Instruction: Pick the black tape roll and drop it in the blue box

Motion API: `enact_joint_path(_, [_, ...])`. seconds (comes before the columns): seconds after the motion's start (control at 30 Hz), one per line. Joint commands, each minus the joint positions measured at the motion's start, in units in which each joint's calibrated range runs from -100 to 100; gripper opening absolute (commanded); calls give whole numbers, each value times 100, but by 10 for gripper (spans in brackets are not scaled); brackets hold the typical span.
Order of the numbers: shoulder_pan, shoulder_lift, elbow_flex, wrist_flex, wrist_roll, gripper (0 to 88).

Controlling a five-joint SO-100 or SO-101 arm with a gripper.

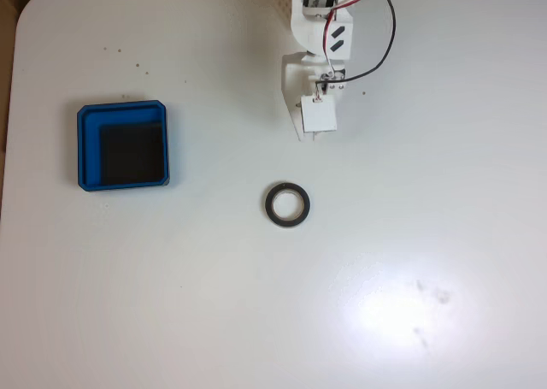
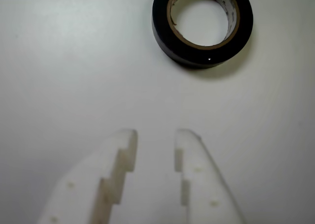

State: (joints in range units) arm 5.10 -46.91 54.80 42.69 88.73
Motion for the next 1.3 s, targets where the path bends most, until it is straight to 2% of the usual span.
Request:
enact_joint_path(0.0, [33,418,-781,-111,-12,15])
enact_joint_path(0.6, [33,3362,-3395,-45,41,15])
enact_joint_path(1.27, [199,4415,-3755,-37,67,16])
